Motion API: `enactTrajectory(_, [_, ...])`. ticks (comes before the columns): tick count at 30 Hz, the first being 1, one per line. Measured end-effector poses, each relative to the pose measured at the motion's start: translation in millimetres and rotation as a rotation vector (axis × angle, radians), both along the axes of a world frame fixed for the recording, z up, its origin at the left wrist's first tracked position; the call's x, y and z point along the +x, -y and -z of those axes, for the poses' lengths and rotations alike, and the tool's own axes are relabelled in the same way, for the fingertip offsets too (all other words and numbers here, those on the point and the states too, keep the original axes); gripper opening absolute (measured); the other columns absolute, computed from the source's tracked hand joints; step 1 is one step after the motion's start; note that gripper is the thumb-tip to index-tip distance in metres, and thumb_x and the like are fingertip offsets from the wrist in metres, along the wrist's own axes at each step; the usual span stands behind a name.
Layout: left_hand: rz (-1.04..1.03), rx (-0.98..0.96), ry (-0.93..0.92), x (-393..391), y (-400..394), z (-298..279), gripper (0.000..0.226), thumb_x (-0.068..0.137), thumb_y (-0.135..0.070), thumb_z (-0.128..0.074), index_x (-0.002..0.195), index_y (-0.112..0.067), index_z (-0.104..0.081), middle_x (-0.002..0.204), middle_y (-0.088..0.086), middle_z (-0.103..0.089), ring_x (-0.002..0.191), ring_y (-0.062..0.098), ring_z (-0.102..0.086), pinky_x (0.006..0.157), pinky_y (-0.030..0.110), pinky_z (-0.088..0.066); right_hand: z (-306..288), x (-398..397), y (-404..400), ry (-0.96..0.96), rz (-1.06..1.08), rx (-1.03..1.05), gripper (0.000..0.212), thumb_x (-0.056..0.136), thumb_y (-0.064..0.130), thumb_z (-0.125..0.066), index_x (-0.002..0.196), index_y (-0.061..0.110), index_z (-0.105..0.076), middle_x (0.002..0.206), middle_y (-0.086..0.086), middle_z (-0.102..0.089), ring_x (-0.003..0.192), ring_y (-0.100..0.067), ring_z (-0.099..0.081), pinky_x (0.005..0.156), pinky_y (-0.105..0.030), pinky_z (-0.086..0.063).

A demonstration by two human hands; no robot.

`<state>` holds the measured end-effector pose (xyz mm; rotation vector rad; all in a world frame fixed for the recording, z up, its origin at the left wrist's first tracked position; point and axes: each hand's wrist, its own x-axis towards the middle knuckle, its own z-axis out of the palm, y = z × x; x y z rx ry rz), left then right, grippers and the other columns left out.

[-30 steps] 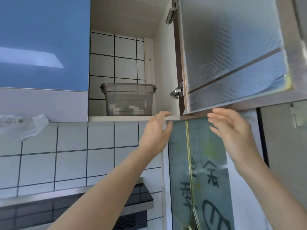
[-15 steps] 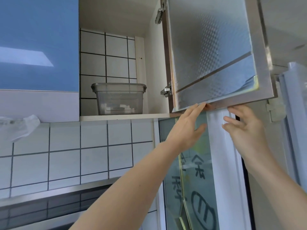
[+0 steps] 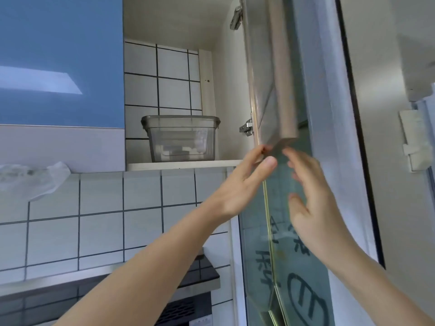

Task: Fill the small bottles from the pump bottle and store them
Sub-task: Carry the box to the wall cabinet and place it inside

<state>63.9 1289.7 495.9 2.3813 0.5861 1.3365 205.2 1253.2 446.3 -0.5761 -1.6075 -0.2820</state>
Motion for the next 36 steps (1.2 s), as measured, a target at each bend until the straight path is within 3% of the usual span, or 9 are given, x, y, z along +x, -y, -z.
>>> enactTrajectory(9, [-0.034, -0.123, 0.399, -76.7, -22.9, 8.2, 0.058, 0.077, -0.076, -0.04, 0.114, -0.035, -0.06, 0.127, -0.009, -0.064, 0.123, 0.006, -0.058, 0.112, 0.038, -0.04, -32.1, -52.3, -53.1, 0.152, 0.104, -0.118, 0.058, 0.088, -0.011, -0.046, 0.139, 0.017, -0.043, 0.138, 0.01, -0.038, 0.132, -0.006, -0.034, 0.099, 0.006, -0.015])
enactTrajectory(13, [-0.111, -0.125, 0.648, -104.6, -22.3, 9.2, 0.05, 0.091, -0.062, -0.042, 0.109, -0.022, -0.066, 0.113, 0.003, -0.073, 0.111, 0.014, -0.067, 0.107, 0.042, -0.046, -25.3, -76.2, -77.7, 0.217, 0.204, -0.117, 0.033, 0.089, -0.002, -0.05, 0.116, 0.013, -0.06, 0.142, 0.007, -0.037, 0.105, -0.018, -0.054, 0.088, -0.014, -0.036])
enactTrajectory(16, [-0.296, 0.082, 0.781, -126.8, -19.7, 10.0, 0.027, 0.092, -0.032, -0.064, 0.112, -0.014, -0.063, 0.104, -0.002, -0.074, 0.101, 0.012, -0.07, 0.098, 0.032, -0.052, -26.2, -86.8, -85.9, 0.157, 0.213, -0.072, 0.021, 0.087, 0.001, -0.055, 0.101, 0.015, -0.059, 0.132, 0.007, -0.044, 0.093, -0.023, -0.058, 0.082, -0.023, -0.039])
enactTrajectory(17, [-0.39, 0.204, 0.794, -131.7, -17.0, 8.7, 0.041, 0.086, -0.028, -0.073, 0.121, -0.015, -0.056, 0.112, -0.005, -0.069, 0.105, 0.01, -0.066, 0.098, 0.027, -0.049, -30.4, -86.2, -86.1, 0.133, 0.202, -0.059, 0.022, 0.086, 0.001, -0.056, 0.102, 0.016, -0.058, 0.126, 0.006, -0.048, 0.092, -0.021, -0.057, 0.082, -0.023, -0.04])
enactTrajectory(20, [-0.766, 0.791, 0.638, -154.6, -25.8, 2.4, 0.084, 0.072, -0.026, -0.087, 0.139, -0.011, -0.037, 0.14, 0.006, -0.043, 0.127, 0.023, -0.047, 0.111, 0.03, -0.036, -45.0, -90.1, -91.4, 0.109, 0.184, -0.061, 0.033, 0.088, 0.003, -0.055, 0.118, 0.016, -0.052, 0.119, 0.003, -0.052, 0.102, -0.013, -0.054, 0.088, -0.02, -0.04])
enactTrajectory(23, [-0.971, 1.141, 0.353, -170.9, -42.9, -1.6, 0.048, 0.082, -0.028, -0.08, 0.12, -0.008, -0.058, 0.138, 0.013, -0.047, 0.133, 0.033, -0.042, 0.113, 0.053, -0.031, -45.1, -98.1, -100.2, 0.136, 0.202, -0.049, 0.037, 0.089, 0.003, -0.054, 0.124, 0.015, -0.052, 0.122, 0.003, -0.05, 0.098, -0.014, -0.055, 0.089, -0.024, -0.043])
enactTrajectory(25, [-1.116, 1.218, 0.221, -179.9, -57.4, 1.3, 0.023, 0.091, -0.029, -0.07, 0.099, -0.008, -0.069, 0.13, 0.011, -0.06, 0.135, 0.035, -0.044, 0.117, 0.058, -0.022, -39.6, -103.5, -106.5, 0.168, 0.252, -0.013, 0.039, 0.089, 0.001, -0.054, 0.125, 0.014, -0.053, 0.121, 0.003, -0.046, 0.082, -0.013, -0.054, 0.077, -0.023, -0.044])
enactTrajectory(28, [-1.204, 1.255, 0.12, -193.5, -72.1, 6.5, 0.019, 0.097, -0.026, -0.063, 0.097, -0.008, -0.07, 0.128, 0.01, -0.064, 0.138, 0.035, -0.043, 0.119, 0.058, -0.016, -33.4, -111.2, -117.8, 0.206, 0.313, 0.027, 0.042, 0.087, -0.001, -0.052, 0.127, 0.013, -0.052, 0.119, 0.002, -0.044, 0.069, -0.009, -0.044, 0.06, -0.011, -0.032])
enactTrajectory(36, [-1.275, 1.221, -0.067, -220.2, -99.8, 8.5, 0.015, 0.094, -0.016, -0.06, 0.104, -0.008, -0.068, 0.135, 0.016, -0.059, 0.14, 0.037, -0.039, 0.115, 0.063, -0.02, -28.3, -127.5, -153.9, 0.243, 0.398, 0.103, 0.052, 0.08, -0.006, -0.053, 0.131, 0.007, -0.049, 0.121, -0.006, -0.043, 0.101, -0.023, -0.051, 0.078, -0.03, -0.051])
